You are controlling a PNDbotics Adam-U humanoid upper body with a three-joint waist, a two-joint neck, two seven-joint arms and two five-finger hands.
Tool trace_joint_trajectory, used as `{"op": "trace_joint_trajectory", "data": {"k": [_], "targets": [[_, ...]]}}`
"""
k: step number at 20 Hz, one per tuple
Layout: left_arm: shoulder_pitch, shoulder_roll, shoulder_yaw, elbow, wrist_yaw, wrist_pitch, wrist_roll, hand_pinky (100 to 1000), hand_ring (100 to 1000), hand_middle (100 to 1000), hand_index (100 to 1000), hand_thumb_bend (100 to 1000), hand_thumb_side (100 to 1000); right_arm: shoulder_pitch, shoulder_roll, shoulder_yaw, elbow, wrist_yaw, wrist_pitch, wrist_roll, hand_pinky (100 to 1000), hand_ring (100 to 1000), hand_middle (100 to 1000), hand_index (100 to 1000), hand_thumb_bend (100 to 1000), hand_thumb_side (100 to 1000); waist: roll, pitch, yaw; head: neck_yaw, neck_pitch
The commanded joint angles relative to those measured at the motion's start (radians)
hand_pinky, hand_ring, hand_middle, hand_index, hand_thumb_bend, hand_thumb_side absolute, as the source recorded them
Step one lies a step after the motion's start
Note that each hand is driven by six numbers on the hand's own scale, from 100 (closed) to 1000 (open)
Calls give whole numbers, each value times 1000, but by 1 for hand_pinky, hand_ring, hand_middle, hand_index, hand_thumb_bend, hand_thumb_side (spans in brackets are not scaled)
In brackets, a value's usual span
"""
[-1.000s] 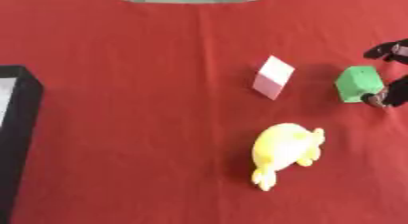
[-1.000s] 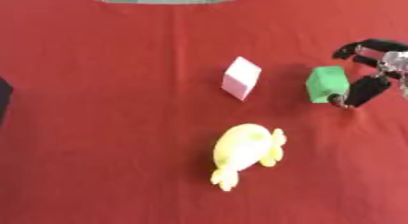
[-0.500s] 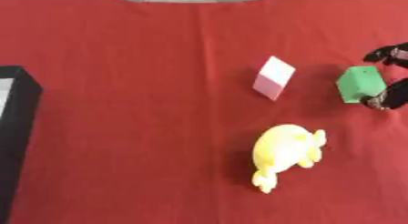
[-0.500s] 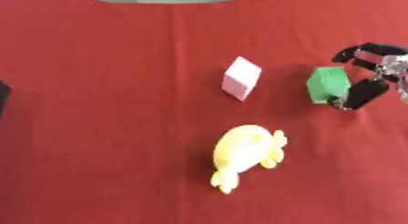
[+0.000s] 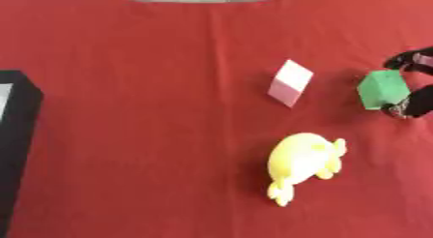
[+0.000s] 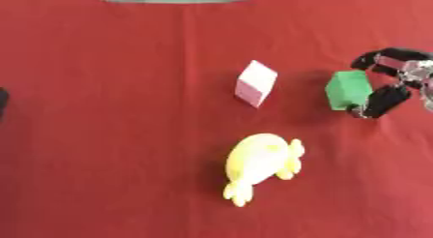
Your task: Pick up the objects with one hand, pass them to the other hand, and then place them into the box on the other side of the table.
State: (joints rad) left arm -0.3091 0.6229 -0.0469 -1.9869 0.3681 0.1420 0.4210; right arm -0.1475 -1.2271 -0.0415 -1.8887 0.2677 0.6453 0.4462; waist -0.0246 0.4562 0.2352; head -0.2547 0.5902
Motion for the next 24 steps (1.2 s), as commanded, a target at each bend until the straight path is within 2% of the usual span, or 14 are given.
{"op": "trace_joint_trajectory", "data": {"k": [1,24], "targets": [[-9,16,10,-13,-8,-3,-2,833,856,577,717,100,682,-5,-20,-15,-4,3,2,-4,1000,942,876,903,349,100,10,-4,2,-4,-12],[-5,14,9,-13,-7,-2,-3,837,857,577,717,100,686,-9,-19,-5,-10,-54,8,-22,961,832,696,714,350,100,8,-7,0,-7,-5]]}}
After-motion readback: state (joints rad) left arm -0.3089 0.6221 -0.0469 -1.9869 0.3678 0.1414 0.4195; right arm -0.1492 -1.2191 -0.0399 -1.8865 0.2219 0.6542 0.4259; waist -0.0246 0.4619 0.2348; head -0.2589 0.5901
